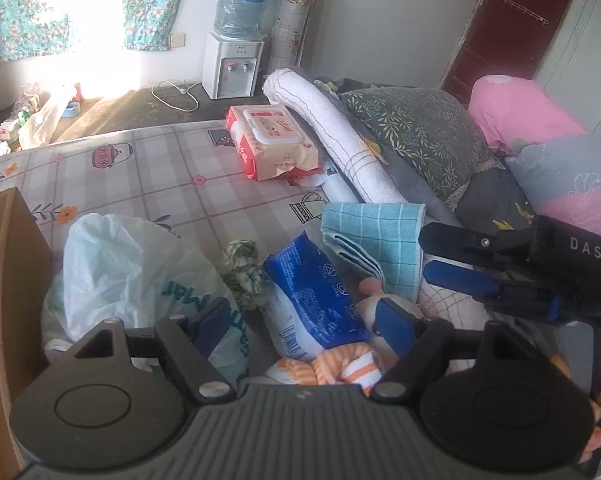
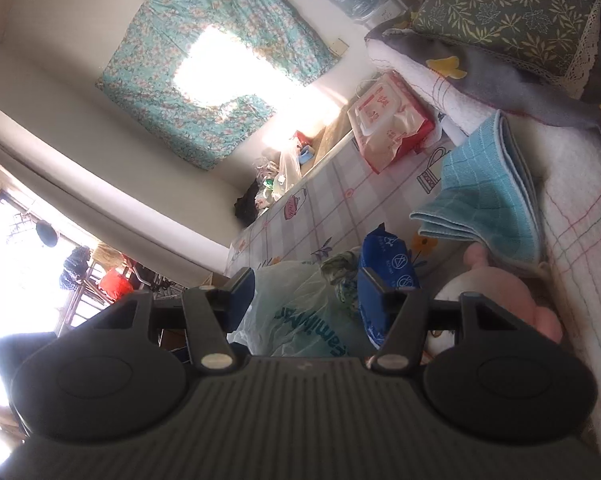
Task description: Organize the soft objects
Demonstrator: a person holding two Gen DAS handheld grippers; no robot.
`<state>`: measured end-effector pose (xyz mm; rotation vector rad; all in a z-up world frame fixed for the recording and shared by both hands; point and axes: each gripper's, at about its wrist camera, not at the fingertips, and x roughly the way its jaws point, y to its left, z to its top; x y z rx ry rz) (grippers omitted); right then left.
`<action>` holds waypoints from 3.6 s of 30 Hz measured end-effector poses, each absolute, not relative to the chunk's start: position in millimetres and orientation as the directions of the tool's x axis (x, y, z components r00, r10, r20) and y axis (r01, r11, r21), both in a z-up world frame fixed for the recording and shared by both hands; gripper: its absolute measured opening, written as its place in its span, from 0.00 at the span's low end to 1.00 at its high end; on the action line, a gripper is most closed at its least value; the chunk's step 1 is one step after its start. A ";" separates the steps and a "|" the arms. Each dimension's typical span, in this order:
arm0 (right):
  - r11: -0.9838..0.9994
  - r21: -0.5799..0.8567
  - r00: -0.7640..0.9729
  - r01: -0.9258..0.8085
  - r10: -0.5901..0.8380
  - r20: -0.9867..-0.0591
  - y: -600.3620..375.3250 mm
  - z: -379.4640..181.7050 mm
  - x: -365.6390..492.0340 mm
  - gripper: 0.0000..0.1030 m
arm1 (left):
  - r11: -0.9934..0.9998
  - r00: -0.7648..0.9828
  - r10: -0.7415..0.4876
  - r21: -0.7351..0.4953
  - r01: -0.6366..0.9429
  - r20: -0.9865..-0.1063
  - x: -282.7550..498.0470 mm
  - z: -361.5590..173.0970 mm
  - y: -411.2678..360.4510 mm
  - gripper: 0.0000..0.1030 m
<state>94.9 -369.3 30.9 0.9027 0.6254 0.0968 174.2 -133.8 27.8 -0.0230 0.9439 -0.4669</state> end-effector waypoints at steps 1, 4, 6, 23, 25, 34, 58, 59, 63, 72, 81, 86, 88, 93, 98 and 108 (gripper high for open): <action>0.615 0.766 0.823 0.189 0.326 -0.465 -378.3 25.2 95.2 0.55 | 0.898 0.475 -0.396 -0.225 0.377 -0.786 181.6 20.8 -143.4 0.77; 0.595 0.771 0.822 0.226 0.308 -0.479 -393.3 11.2 102.0 0.55 | 0.911 0.430 -0.363 -0.218 0.350 -0.827 202.1 -1.7 -170.8 0.71; 0.583 0.776 0.819 0.241 0.307 -0.485 -400.4 1.8 106.4 0.55 | 0.920 0.415 -0.341 -0.208 0.332 -0.843 212.2 -14.2 -182.2 0.70; 0.576 0.766 0.795 0.285 0.304 -0.525 -407.1 -30.3 134.1 0.55 | 0.958 0.390 -0.239 -0.149 0.246 -0.889 246.9 -59.4 -203.1 0.51; 0.576 0.766 0.793 0.288 0.305 -0.527 -405.5 -31.3 132.8 0.55 | 0.956 0.389 -0.252 -0.164 0.244 -0.886 246.0 -57.0 -198.3 0.43; 0.553 0.788 0.806 0.270 0.317 -0.499 -400.6 -29.6 128.2 0.55 | 0.914 0.426 -0.397 -0.306 0.267 -0.813 222.9 -16.6 -166.1 0.37; -0.176 0.980 0.920 0.092 0.392 -0.017 -401.4 -79.3 77.5 0.83 | 0.537 0.408 -0.824 -0.769 0.346 -0.392 159.4 57.1 -121.6 0.37; -0.219 0.974 0.918 0.066 0.396 0.026 -396.9 -82.3 79.6 0.83 | 0.526 0.402 -0.830 -0.781 0.337 -0.386 160.1 55.3 -119.2 0.37; -0.308 0.951 0.897 -0.016 0.415 0.149 -385.5 -83.4 89.6 0.83 | 0.509 0.395 -0.838 -0.798 0.322 -0.375 161.2 50.5 -113.6 0.37; -0.172 0.984 0.880 -0.053 0.458 0.127 -385.5 -56.1 94.2 0.70 | 0.512 0.360 -0.845 -0.791 0.335 -0.396 167.0 45.2 -109.0 0.38; 0.107 0.994 0.882 0.031 0.465 -0.078 -380.0 -36.4 80.9 0.61 | 0.634 0.395 -0.767 -0.688 0.352 -0.505 155.1 47.1 -90.4 0.41; 0.289 0.957 0.864 0.040 0.471 -0.178 -350.1 -15.6 90.3 0.58 | 0.726 0.477 -0.683 -0.590 0.354 -0.554 140.3 61.3 -61.9 0.40; 0.304 0.952 0.848 0.020 0.499 -0.177 -333.1 -10.1 98.2 0.58 | 0.749 0.518 -0.654 -0.566 0.343 -0.551 133.2 68.5 -39.9 0.40; 0.388 0.921 0.798 -0.039 0.567 -0.206 -267.5 9.6 128.0 0.58 | 0.833 0.635 -0.531 -0.485 0.267 -0.562 111.9 83.0 27.2 0.40; 0.454 0.886 0.720 -0.094 0.646 -0.255 -180.7 20.0 162.5 0.58 | 0.868 0.710 -0.423 -0.476 0.139 -0.563 97.0 81.6 105.7 0.37; 0.694 0.700 0.628 -0.168 0.623 -0.467 -37.8 24.8 196.6 0.59 | 0.864 0.664 -0.362 -0.503 -0.024 -0.654 104.0 41.8 202.4 0.32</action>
